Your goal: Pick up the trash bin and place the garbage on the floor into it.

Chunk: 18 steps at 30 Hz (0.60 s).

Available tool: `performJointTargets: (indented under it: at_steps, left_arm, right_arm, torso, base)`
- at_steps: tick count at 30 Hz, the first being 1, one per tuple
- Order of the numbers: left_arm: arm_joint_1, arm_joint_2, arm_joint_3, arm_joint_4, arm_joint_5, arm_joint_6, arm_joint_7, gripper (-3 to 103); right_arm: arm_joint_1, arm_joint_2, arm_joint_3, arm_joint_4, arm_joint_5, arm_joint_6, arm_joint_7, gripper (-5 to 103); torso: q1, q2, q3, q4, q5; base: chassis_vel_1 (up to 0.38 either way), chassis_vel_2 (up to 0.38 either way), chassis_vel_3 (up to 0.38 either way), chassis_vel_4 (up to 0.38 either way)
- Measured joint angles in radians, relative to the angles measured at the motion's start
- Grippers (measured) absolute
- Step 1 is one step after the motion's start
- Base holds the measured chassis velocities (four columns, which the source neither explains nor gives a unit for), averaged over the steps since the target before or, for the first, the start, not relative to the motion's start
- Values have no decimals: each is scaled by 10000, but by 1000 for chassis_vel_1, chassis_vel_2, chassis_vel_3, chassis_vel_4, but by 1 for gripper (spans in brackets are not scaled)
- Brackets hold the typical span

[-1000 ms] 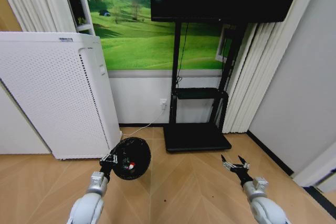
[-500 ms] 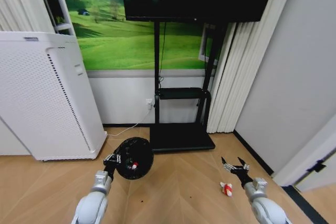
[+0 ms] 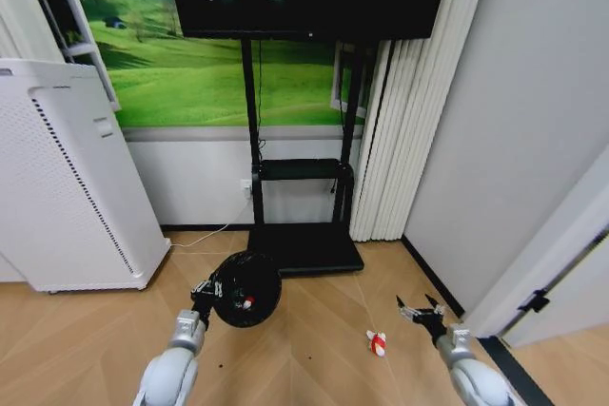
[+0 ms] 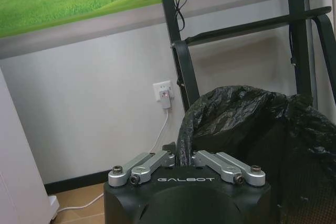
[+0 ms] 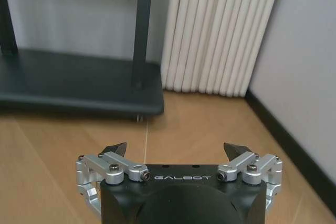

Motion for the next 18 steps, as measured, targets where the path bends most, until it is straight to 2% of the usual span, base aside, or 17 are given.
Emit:
performJointTargets:
  at_steps: [2,4,5,8,12,18]
  left_arm:
    - [52,31,64,24,49,0,0,6]
    - [65,37,104,37,70,-1,0,6]
    - [83,38,165,69,95,-1,0,6]
    - [113,37,240,102,130,-7,3,6]
    - [156,72,306,198,184,-36,13,6]
    - [127,66,347,348,215,-65,19,6]
  right_arm:
    - [232,145,-678,-369,432,-519,570,100]
    - [351,226,-924,-501,631,-692,762,100]
    - [650,362,-1376,-821,907,-890,969,100]
    - [1280,616,-1951,-1582,961,-946,1020,100]
    - [2129,946,-2554,-2671,956,-946,1003,100]
    - [2955,1508,-3071,-3940,849,-907,961,100]
  torso:
    - [0,-1,0,-2,1]
    - [0,-1,0,-4,5]
    - [0,-1,0,-4,3]
    - [0,-1,0,-8,2]
    - [0,-1,0,-1,0]
    - [0,-1,1,-3,-2]
  base:
    - [32,29,-7,-17]
    - [0,0,0,0]
    - [0,0,0,0]
    - [0,0,0,0]
    - [0,0,0,0]
    - [0,0,0,0]
